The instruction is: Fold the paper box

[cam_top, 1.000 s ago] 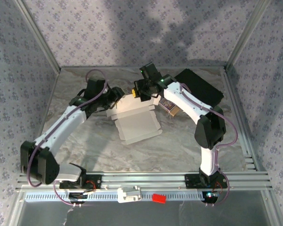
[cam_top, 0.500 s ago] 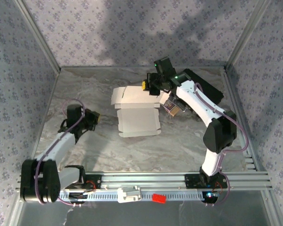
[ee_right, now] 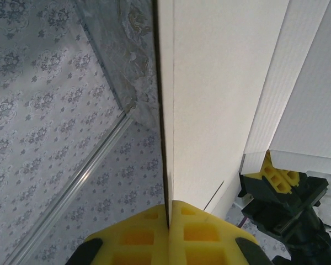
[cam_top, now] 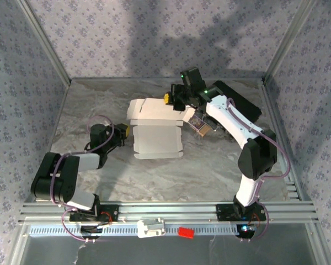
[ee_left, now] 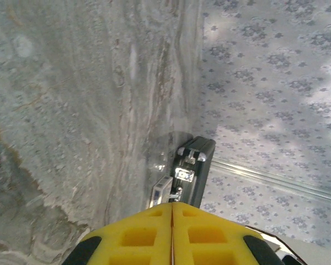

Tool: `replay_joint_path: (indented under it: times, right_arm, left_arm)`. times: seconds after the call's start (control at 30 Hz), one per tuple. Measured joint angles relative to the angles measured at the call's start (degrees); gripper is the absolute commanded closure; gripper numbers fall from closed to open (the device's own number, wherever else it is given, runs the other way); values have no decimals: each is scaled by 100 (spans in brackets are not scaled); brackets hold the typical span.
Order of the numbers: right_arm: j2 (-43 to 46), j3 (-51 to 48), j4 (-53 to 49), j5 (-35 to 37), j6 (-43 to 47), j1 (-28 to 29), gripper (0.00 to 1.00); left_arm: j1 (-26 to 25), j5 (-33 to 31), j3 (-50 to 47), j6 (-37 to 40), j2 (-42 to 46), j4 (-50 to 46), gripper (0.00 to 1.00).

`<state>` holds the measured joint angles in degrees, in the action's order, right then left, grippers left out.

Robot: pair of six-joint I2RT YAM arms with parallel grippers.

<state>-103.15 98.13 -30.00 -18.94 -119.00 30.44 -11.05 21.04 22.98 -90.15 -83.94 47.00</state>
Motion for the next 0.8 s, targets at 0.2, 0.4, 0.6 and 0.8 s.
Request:
replay_joint_path:
  times: [0.2, 0.4, 0.6, 0.8]
  right_arm:
    - [0, -39, 131, -31, -13, 0, 100]
    - [-13, -52, 216, -44, -17, 0, 100]
    - [-26, -55, 295, -37, -17, -48, 100]
    - [-66, -55, 337, -39, -15, -44, 100]
  left_arm:
    - [-24, -26, 50, -146, -44, 372, 89]
    - [-201, -26, 190, -162, -72, 420, 89]
    - [-398, -197, 282, -79, -9, 203, 87]
    - [-621, -400, 557, 387, 323, -761, 80]
